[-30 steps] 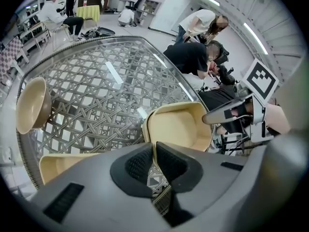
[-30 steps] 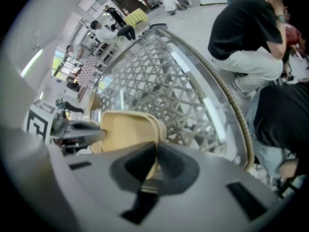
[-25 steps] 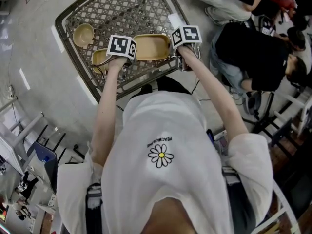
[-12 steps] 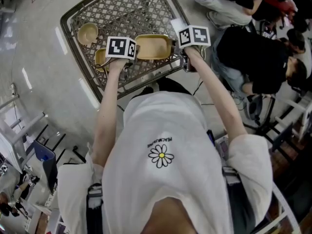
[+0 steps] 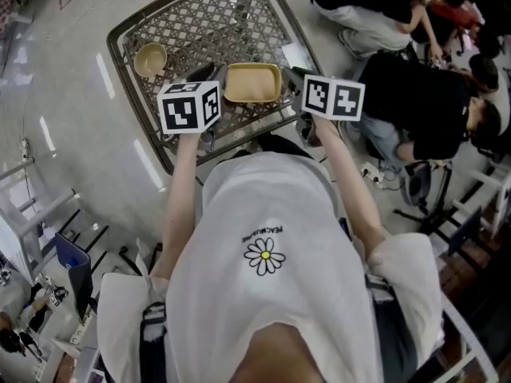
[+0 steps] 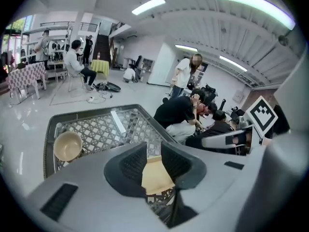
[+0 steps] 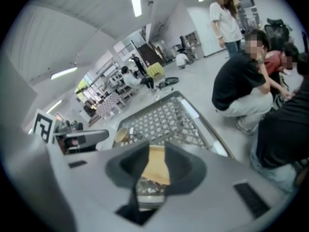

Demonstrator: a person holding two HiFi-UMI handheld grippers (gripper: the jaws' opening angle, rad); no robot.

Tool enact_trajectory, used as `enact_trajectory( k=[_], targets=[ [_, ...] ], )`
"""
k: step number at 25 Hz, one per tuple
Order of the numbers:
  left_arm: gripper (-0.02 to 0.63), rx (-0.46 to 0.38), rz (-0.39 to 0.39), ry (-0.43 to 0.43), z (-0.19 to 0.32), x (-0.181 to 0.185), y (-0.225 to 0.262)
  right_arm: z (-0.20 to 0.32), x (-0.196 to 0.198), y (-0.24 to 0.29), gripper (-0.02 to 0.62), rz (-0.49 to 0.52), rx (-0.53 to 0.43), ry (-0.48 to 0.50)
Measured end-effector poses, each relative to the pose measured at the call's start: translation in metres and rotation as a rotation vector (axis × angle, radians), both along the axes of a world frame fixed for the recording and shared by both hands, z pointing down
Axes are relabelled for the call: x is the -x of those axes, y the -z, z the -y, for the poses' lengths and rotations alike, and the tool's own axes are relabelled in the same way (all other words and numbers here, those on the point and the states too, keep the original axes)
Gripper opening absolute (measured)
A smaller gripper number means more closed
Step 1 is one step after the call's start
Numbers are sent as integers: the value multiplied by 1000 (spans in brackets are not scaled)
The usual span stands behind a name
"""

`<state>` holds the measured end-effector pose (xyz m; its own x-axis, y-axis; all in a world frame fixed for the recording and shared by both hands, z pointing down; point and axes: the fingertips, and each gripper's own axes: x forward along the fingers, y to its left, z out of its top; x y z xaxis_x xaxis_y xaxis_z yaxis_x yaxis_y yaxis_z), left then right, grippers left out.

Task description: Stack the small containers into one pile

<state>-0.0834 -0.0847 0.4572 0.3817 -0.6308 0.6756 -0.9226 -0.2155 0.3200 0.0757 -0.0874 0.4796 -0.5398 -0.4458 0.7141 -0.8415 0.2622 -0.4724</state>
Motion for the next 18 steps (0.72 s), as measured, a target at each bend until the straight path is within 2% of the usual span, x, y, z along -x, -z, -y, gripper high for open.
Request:
enact_trajectory(
  k=[3,6,13,18],
  targets=[
    [70,-110,26,43,-5,6,23,-9,3,17,110,-23,-84,0],
    [48,-156,45,63,-12,7,32,-16,4,28,100,-58,-144,12],
    [44,-157,56,88,-20,19,31,-24,15,35,89,-43,-153,27],
    [48,-138,94,146,-29,49,29,-31,35,33,89,-1,-121,35]
  ],
)
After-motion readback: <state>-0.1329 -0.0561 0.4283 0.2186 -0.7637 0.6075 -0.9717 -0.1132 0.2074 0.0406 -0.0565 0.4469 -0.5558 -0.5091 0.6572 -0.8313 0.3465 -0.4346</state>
